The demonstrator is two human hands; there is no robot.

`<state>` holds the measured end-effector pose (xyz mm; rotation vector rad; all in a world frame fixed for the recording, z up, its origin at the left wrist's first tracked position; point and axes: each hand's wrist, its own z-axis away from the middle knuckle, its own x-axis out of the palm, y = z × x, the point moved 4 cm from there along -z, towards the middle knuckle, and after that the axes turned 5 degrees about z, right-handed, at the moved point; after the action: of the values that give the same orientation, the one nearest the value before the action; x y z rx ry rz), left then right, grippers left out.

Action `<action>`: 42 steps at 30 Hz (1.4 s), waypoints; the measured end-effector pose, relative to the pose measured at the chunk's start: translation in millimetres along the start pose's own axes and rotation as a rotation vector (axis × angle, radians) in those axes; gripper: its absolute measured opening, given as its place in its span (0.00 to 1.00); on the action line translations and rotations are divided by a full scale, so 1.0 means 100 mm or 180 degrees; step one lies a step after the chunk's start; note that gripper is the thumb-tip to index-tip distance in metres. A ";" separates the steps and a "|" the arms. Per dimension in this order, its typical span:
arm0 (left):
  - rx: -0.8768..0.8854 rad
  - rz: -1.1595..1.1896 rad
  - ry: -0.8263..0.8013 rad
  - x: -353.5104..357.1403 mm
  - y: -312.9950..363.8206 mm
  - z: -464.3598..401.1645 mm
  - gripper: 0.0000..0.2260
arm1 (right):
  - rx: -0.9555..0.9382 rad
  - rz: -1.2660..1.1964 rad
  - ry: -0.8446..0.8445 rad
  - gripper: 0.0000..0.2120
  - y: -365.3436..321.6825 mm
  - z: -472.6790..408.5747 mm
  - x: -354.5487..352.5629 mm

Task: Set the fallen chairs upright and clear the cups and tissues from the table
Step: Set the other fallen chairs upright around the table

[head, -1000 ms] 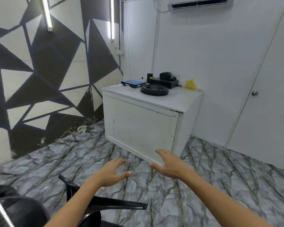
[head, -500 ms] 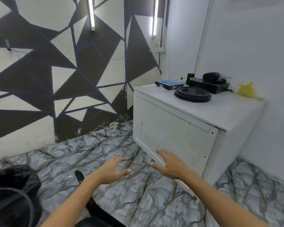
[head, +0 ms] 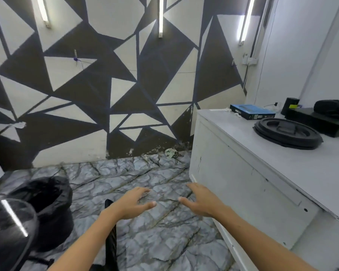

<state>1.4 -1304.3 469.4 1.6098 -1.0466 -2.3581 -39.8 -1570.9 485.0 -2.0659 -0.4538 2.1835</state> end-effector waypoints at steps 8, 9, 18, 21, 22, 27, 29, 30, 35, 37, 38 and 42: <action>-0.0436 0.0179 0.0282 -0.20 -0.14 -0.84 0.42 | -0.0416 0.0092 -0.0155 0.43 0.30 -1.18 -0.09; -0.0491 0.0195 0.0313 -0.24 -0.16 -0.92 0.42 | -0.0489 0.0103 -0.0196 0.42 0.32 -1.32 -0.09; -0.0933 0.0194 0.0661 -0.67 -0.34 -1.33 0.37 | -0.1148 0.0184 -0.0336 0.44 0.22 -2.57 -0.24; -0.1136 0.0222 0.0794 -0.83 -0.44 -1.43 0.37 | -0.1367 0.0157 -0.0400 0.47 0.18 -3.00 -0.27; -0.1199 0.0221 0.0859 -0.87 -0.46 -1.47 0.37 | -0.1473 0.0130 -0.0406 0.47 0.16 -3.15 -0.28; -0.1539 0.0287 0.1146 -1.02 -0.53 -1.72 0.37 | -0.1896 0.0166 -0.0504 0.44 0.06 -3.80 -0.28; -0.1662 0.0308 0.1235 -1.07 -0.56 -1.81 0.39 | -0.2068 0.0193 -0.0643 0.44 0.01 -3.99 -0.27; -0.1730 0.0302 0.1286 -1.10 -0.57 -1.84 0.40 | -0.2154 0.0191 -0.0703 0.44 -0.01 -4.09 -0.26; -0.1983 0.0335 0.1498 -1.16 -0.68 -1.88 0.42 | -0.2444 0.0163 -0.0807 0.43 -0.17 -4.42 -0.18; -0.2132 0.0398 0.1547 -1.17 -0.75 -1.85 0.43 | -0.2575 0.0138 -0.0898 0.43 -0.29 -4.53 -0.09; -0.2181 0.0420 0.1576 -1.17 -0.80 -1.82 0.43 | -0.2636 0.0149 -0.0930 0.43 -0.36 -4.57 -0.04; -0.2391 0.0577 0.1630 -1.18 -1.07 -1.68 0.40 | -0.2798 0.0101 -0.1077 0.41 -0.71 -4.72 0.16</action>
<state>227.0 -1251.9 464.9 1.5661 -0.1541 -1.7349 417.1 -1431.0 473.8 -1.9723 -1.6751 2.6498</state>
